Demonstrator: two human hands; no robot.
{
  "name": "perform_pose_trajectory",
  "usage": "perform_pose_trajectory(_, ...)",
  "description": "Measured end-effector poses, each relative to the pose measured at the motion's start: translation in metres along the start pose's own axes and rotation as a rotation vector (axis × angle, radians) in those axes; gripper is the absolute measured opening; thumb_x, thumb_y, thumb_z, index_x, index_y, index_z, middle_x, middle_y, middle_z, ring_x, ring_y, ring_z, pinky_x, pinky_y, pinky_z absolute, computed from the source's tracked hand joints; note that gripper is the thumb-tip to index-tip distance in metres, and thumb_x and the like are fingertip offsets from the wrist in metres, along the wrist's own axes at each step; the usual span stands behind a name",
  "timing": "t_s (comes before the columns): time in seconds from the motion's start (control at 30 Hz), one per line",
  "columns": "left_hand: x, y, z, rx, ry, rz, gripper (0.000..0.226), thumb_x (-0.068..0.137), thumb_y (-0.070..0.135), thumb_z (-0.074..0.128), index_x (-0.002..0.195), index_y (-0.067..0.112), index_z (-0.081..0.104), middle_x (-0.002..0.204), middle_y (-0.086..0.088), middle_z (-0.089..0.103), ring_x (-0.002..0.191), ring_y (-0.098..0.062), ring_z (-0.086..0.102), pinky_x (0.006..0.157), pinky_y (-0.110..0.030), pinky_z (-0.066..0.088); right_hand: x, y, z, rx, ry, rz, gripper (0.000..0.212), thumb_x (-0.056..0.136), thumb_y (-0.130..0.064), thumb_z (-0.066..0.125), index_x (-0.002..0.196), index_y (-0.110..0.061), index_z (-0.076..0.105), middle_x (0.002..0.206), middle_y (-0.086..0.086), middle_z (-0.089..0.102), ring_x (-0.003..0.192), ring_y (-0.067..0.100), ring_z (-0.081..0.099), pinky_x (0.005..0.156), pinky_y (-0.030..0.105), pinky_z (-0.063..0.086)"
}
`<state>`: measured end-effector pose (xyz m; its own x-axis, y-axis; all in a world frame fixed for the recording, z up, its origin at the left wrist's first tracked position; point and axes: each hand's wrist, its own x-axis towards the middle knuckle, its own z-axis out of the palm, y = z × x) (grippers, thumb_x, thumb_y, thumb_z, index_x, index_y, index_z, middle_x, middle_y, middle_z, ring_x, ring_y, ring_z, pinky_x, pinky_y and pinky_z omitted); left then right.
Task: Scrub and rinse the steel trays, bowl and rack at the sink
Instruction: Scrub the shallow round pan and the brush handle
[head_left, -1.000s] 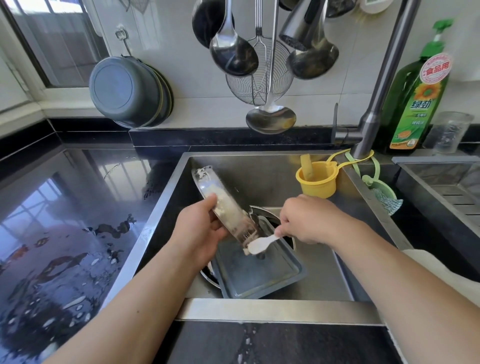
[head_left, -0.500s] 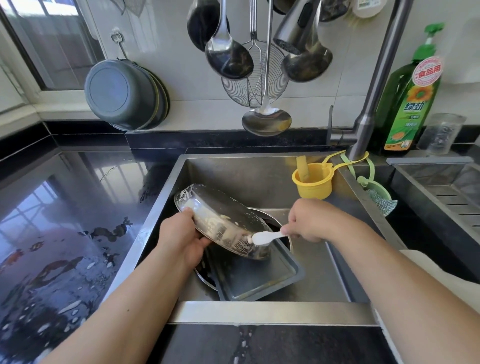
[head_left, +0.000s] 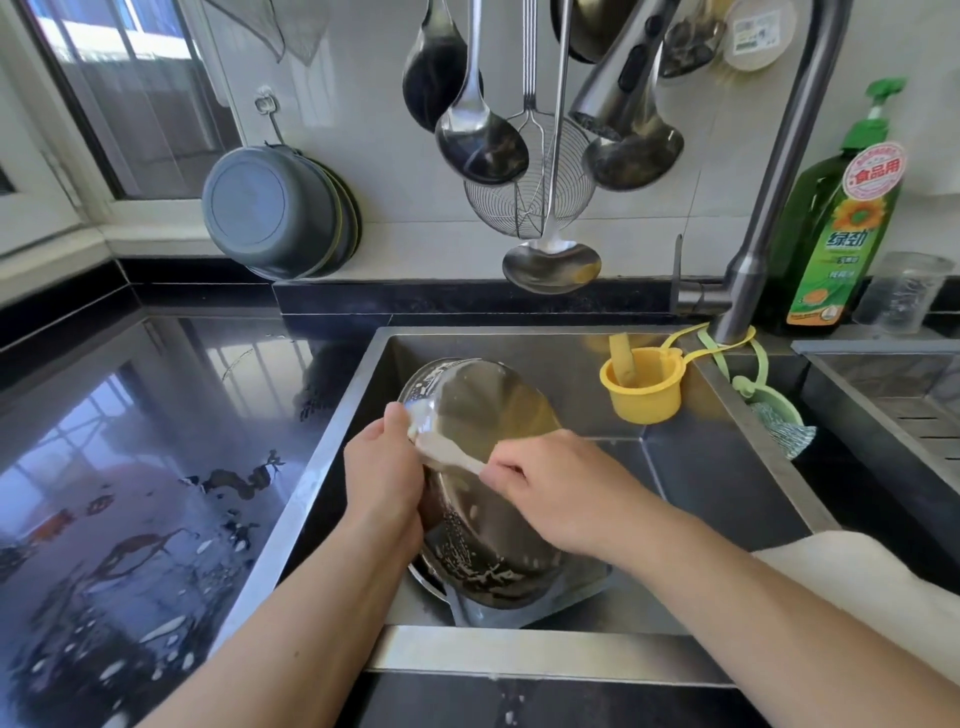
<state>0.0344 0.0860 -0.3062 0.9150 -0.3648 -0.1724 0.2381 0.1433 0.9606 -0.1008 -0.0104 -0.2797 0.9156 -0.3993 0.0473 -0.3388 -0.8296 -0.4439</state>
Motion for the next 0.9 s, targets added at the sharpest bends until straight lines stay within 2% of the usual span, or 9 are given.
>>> perform_pose_trajectory(0.07,0.003,-0.003,0.000,0.012,-0.013,0.015,0.036,0.108,0.035,0.045,0.088,0.009,0.062,0.079,-0.012,0.057,0.072,-0.026,0.054,0.072,-0.039,0.048,0.015,0.007,-0.001,-0.031,0.101,0.050,0.039,0.104,-0.047,0.045,0.076,-0.023,0.058,0.072,-0.005,0.059,0.069,0.018,0.056,0.058,0.035,0.043)
perform_pose_trajectory(0.17,0.003,-0.008,0.002,0.046,-0.026,0.047,0.036,0.109,0.038,0.045,0.085,0.014,0.056,0.080,-0.006,0.052,0.073,-0.021,0.047,0.072,-0.036,0.043,0.027,0.021,-0.008,-0.036,0.247,0.154,0.040,0.104,-0.045,0.045,0.077,-0.020,0.059,0.072,0.000,0.061,0.073,0.028,0.058,0.058,0.038,0.042)
perform_pose_trajectory(0.3,0.008,-0.010,-0.002,0.104,-0.017,0.088,0.052,0.107,0.041,0.046,0.080,-0.003,0.054,0.074,-0.008,0.052,0.070,-0.022,0.047,0.069,-0.038,0.043,0.005,0.008,0.001,0.085,0.059,0.038,0.036,0.102,-0.044,0.050,0.079,-0.021,0.063,0.069,-0.002,0.062,0.071,0.019,0.058,0.063,0.038,0.045)
perform_pose_trajectory(0.47,0.009,-0.013,-0.001,0.198,-0.065,0.151,0.064,0.098,0.056,0.046,0.081,-0.005,0.055,0.072,-0.007,0.054,0.069,-0.019,0.048,0.068,-0.037,0.042,0.028,0.028,-0.014,0.046,0.270,0.210,0.045,0.103,-0.042,0.047,0.066,-0.017,0.049,0.067,0.004,0.056,0.075,0.032,0.054,0.059,0.040,0.035)
perform_pose_trajectory(0.53,0.008,-0.013,0.001,0.222,-0.062,0.173,0.067,0.099,0.055,0.046,0.086,-0.010,0.054,0.071,-0.007,0.053,0.068,-0.019,0.047,0.067,-0.036,0.041,0.025,0.027,-0.014,0.089,0.236,0.186,0.045,0.103,-0.041,0.048,0.065,-0.016,0.048,0.064,0.002,0.053,0.072,0.029,0.053,0.059,0.040,0.036)
perform_pose_trajectory(0.63,0.011,-0.013,-0.001,0.223,-0.072,0.193,0.060,0.106,0.050,0.046,0.077,-0.003,0.052,0.069,-0.007,0.050,0.067,-0.020,0.043,0.066,-0.037,0.038,0.011,0.014,-0.004,0.142,0.109,0.083,0.040,0.102,-0.042,0.052,0.070,-0.020,0.058,0.064,0.001,0.056,0.069,0.021,0.052,0.059,0.036,0.036)
perform_pose_trajectory(0.7,0.011,-0.011,0.000,0.234,-0.080,0.216,0.053,0.106,0.050,0.046,0.075,0.009,0.054,0.067,-0.009,0.047,0.065,-0.020,0.042,0.064,-0.038,0.037,0.017,0.018,-0.009,0.126,0.167,0.136,0.040,0.102,-0.040,0.052,0.070,-0.018,0.059,0.064,0.001,0.055,0.072,0.025,0.052,0.059,0.037,0.034)
perform_pose_trajectory(0.8,0.007,-0.011,0.002,0.239,-0.100,0.230,0.057,0.107,0.051,0.046,0.076,0.004,0.056,0.067,-0.008,0.048,0.064,-0.019,0.042,0.064,-0.037,0.037,0.027,0.033,-0.023,0.134,0.290,0.268,0.046,0.104,-0.037,0.050,0.063,-0.017,0.048,0.062,0.000,0.050,0.073,0.030,0.051,0.055,0.038,0.030)
perform_pose_trajectory(0.9,0.008,-0.012,0.000,0.252,-0.097,0.239,0.055,0.106,0.053,0.045,0.074,0.010,0.055,0.066,-0.008,0.049,0.064,-0.020,0.042,0.064,-0.038,0.038,0.018,0.025,-0.015,0.152,0.220,0.180,0.044,0.103,-0.039,0.051,0.066,-0.015,0.053,0.060,0.001,0.051,0.068,0.025,0.050,0.055,0.036,0.031)
